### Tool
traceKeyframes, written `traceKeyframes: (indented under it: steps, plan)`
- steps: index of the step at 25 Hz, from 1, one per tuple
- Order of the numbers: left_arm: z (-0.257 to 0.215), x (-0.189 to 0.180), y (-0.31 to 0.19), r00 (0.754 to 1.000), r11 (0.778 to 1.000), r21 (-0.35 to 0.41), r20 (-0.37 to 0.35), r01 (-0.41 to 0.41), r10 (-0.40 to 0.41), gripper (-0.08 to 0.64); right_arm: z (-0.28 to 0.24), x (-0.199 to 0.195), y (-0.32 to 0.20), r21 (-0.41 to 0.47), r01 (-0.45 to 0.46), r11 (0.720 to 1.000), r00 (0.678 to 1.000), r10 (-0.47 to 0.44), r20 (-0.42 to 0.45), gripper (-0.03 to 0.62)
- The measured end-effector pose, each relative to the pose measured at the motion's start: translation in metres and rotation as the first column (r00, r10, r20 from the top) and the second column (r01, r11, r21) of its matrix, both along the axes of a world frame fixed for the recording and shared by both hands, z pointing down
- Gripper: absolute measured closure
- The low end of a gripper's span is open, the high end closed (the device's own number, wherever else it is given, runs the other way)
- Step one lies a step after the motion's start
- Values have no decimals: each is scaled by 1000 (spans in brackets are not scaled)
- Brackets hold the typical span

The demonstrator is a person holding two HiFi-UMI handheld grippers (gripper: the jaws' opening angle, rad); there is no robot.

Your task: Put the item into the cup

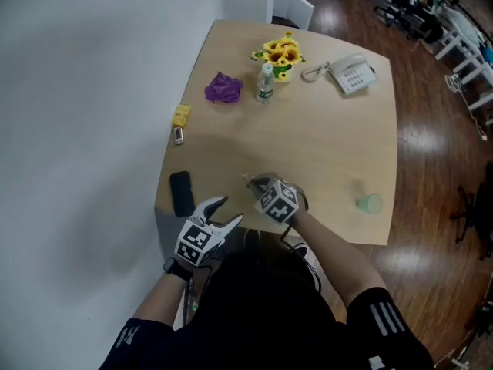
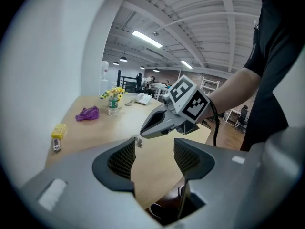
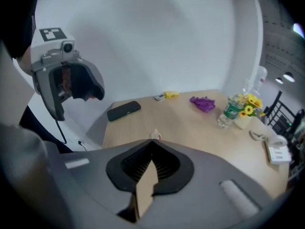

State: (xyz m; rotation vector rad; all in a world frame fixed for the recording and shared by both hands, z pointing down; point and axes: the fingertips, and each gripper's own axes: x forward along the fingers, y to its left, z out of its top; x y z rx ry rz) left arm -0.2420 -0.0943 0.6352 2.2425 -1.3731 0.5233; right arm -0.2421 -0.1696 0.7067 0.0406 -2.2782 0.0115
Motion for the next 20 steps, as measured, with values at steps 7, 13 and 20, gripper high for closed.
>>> traceKeyframes:
  steps: [7,13,20]
  plan:
    - [-28,74,-46,991,987,89,-6,-133,134,311,-77,137,-57,33,-285,958,953,279,121,584]
    - [-38,160,-69,965,959,111,-20,-259,263,311,-96,308,-93,102,-521,847,853,516,77,584]
    - [-45,219,-78,948,942,116,-6,-315,318,311,-50,421,-106,96,-635,766,767,640,-34,584]
